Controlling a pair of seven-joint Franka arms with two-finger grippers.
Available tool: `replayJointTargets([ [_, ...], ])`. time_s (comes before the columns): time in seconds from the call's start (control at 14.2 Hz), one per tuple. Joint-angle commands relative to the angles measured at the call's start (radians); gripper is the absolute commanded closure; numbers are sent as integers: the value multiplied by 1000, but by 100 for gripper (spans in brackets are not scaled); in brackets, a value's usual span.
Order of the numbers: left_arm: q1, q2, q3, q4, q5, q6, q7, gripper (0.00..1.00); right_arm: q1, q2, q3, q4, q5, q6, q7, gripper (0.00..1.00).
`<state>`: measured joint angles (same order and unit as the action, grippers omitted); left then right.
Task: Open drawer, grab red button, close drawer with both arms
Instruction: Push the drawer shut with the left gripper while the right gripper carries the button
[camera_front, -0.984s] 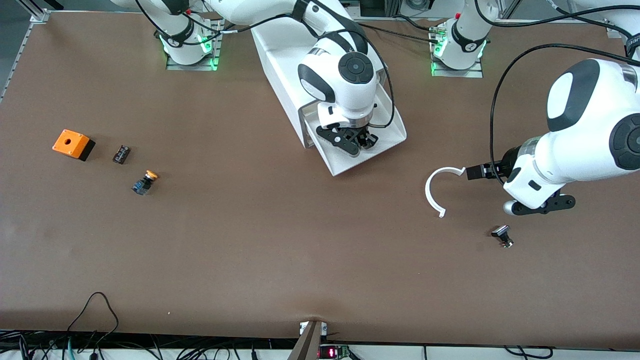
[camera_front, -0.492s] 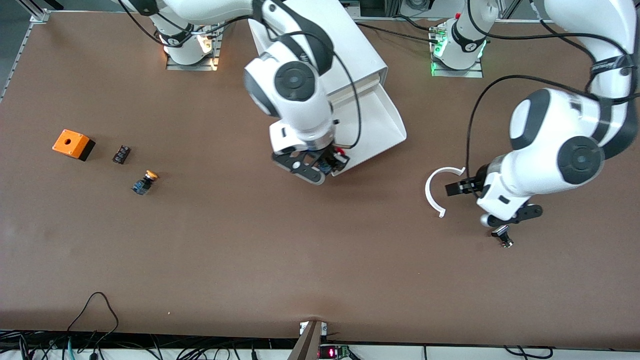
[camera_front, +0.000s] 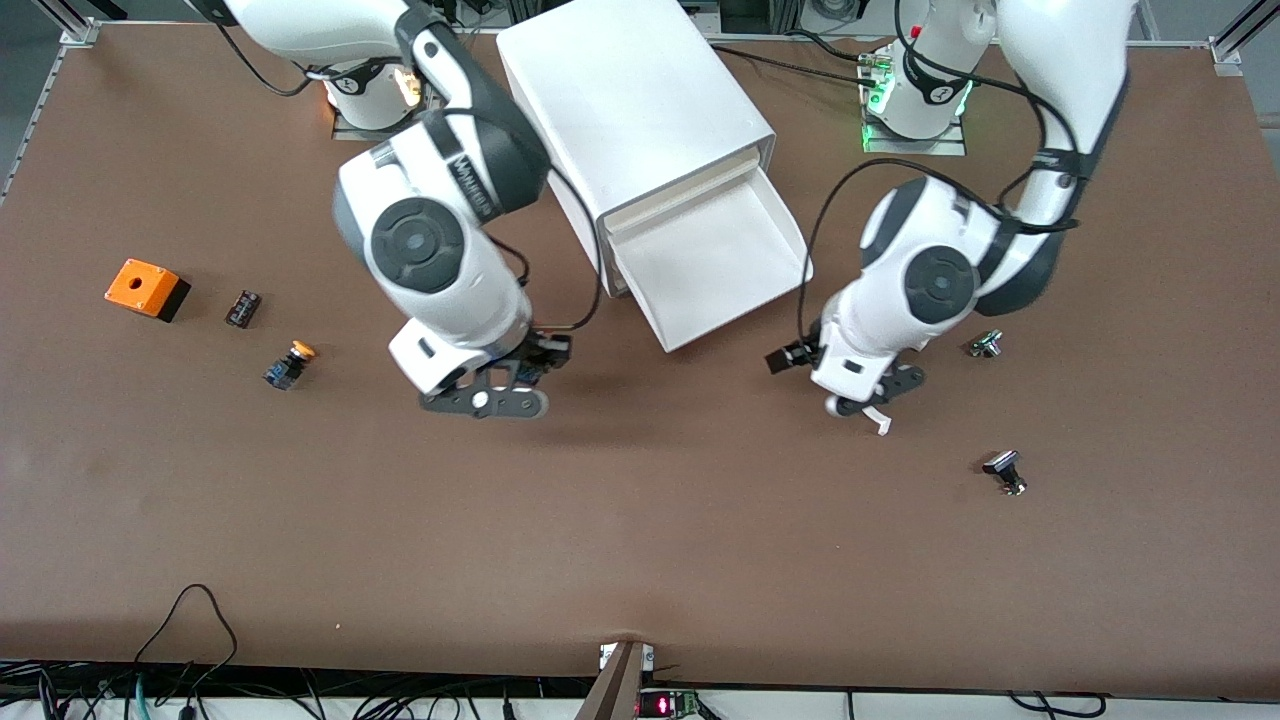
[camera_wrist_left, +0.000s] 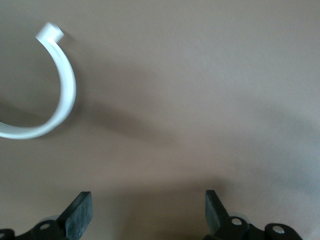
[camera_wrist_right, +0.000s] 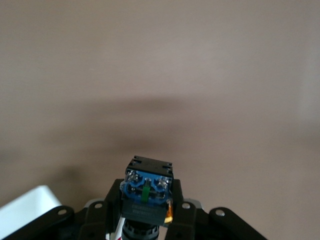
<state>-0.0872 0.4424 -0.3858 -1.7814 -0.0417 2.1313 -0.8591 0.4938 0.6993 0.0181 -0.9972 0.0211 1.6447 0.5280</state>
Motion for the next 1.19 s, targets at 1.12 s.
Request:
replayJointTargets([
  [1.12, -19, -45, -324, -176, 6, -102, -248, 1, -325, -204, -102, -847, 131, 601, -770, 100],
])
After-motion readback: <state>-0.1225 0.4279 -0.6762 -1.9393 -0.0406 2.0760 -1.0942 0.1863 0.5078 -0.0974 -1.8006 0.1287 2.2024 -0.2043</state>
